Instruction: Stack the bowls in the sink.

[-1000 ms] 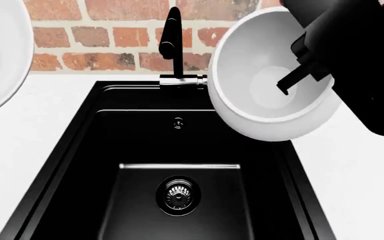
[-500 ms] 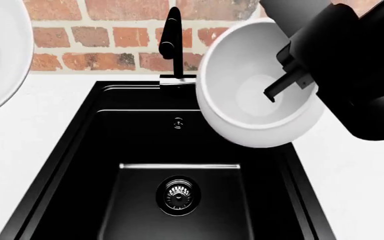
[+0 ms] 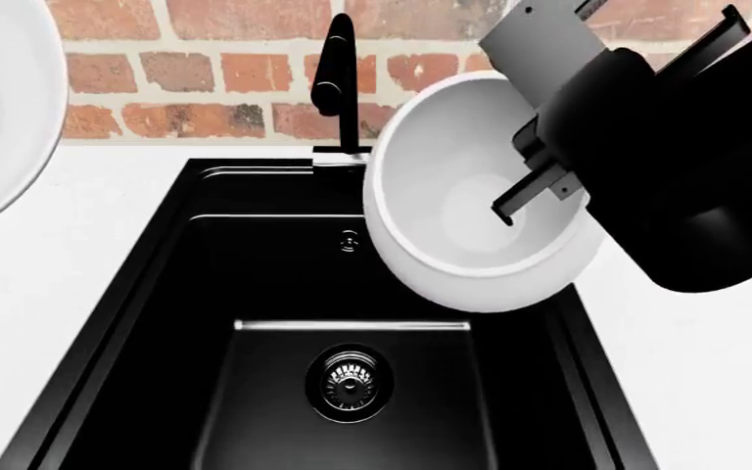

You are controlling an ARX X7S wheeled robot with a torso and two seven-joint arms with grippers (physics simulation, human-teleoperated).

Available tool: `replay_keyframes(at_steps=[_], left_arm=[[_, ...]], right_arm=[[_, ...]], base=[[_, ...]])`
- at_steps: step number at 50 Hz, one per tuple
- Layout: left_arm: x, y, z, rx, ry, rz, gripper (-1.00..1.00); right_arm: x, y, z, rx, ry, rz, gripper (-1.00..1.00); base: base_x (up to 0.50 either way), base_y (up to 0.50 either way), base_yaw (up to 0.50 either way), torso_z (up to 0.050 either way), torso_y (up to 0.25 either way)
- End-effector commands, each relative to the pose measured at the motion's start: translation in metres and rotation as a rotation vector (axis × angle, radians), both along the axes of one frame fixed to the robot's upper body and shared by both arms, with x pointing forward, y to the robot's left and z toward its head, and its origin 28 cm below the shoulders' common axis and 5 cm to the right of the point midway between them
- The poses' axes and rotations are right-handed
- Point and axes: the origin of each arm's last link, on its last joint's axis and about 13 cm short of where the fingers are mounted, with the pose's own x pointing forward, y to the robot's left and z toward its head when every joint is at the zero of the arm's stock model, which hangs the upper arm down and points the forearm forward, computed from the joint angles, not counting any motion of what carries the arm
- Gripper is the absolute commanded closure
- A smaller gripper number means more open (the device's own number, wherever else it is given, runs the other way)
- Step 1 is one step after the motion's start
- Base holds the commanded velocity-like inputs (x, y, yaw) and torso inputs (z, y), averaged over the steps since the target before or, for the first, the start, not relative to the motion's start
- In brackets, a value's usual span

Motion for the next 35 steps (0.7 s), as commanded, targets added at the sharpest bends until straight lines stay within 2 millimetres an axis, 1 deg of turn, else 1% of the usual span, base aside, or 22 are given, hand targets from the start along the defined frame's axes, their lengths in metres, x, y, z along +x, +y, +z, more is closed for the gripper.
replay_keyframes(at_steps=[1, 18, 35], left_arm=[[-0.002, 0.001, 0.002, -0.004, -0.021, 0.005, 1.0], [-0.003, 0.001, 0.001, -0.008, -0.016, 0.006, 1.0], [-0.002, 0.0, 0.001, -0.005, -0.013, 0.001, 1.0]], right_arm=[[0.0, 0.002, -0.004, 0.009, 0.022, 0.018, 1.0], [0.0, 0.009, -0.008, 0.049, 0.06, 0.097, 1.0], [0.002, 0.016, -0.019, 0.064, 0.113, 0.169, 1.0]], base=[[0.0, 0.0, 0.0, 0.0, 0.0], [0.0, 0.0, 0.0, 0.0, 0.001], [0.0, 0.0, 0.0, 0.0, 0.001]])
